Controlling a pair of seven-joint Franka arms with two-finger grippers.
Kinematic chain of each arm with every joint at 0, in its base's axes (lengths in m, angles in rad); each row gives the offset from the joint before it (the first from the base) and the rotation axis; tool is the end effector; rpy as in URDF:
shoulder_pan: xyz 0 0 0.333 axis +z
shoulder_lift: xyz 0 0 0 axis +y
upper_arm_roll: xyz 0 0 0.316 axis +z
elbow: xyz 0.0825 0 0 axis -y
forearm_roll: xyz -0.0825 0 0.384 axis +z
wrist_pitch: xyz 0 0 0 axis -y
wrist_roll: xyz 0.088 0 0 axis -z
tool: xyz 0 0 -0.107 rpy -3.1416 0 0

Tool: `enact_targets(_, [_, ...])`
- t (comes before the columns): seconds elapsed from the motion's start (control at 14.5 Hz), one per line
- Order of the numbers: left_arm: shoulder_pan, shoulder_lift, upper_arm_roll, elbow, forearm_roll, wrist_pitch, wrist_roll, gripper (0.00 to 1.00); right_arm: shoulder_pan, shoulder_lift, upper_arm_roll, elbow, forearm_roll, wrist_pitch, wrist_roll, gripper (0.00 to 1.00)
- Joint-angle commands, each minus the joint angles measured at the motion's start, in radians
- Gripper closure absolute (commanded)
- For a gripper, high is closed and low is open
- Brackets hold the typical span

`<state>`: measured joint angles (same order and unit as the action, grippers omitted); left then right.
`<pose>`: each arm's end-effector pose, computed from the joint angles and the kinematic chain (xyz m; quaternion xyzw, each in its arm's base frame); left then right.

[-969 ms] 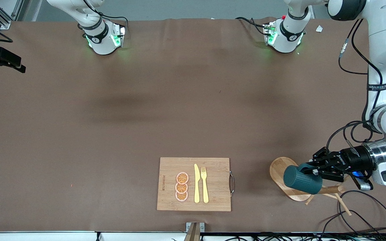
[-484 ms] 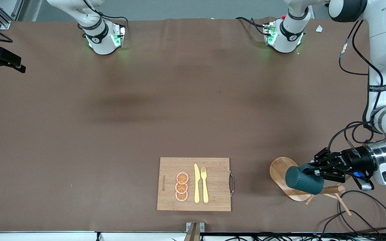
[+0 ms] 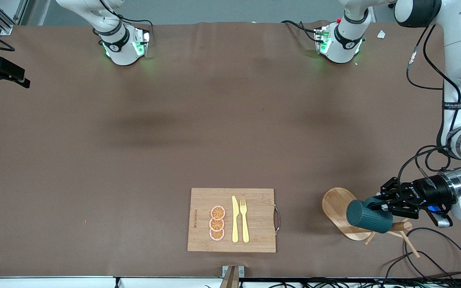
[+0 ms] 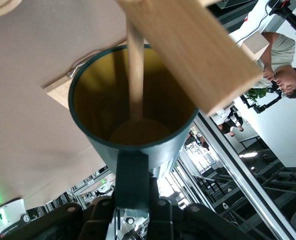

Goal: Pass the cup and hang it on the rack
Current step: 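Hang the mug handle onto a rack peg with the left gripper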

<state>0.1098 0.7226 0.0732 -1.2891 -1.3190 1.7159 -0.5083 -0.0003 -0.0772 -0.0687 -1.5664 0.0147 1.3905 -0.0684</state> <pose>0.7412 0.0304 0.3580 0.6919 0.4320 -0.2070 0.5402 0.5098 -0.0350 0.6527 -0.9987 -0.0009 0.0486 0.0133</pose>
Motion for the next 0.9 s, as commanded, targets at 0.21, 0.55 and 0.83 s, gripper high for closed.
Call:
enact_targets(0.21, [0.014, 0.023, -0.001, 0.016, -0.026, -0.013, 0.034, 1.00, 0.002, -0.035, 0.001, -0.035, 0.010, 0.016, 0.010, 0.00])
enact_targets(0.55, [0.019, 0.034, -0.003, 0.014, -0.026, -0.013, 0.050, 1.00, 0.002, -0.036, 0.001, -0.035, 0.010, 0.013, 0.010, 0.00])
enact_targets(0.83, [0.021, 0.041, -0.003, 0.014, -0.026, -0.013, 0.051, 0.99, 0.002, -0.036, 0.001, -0.035, 0.010, 0.008, 0.010, 0.00])
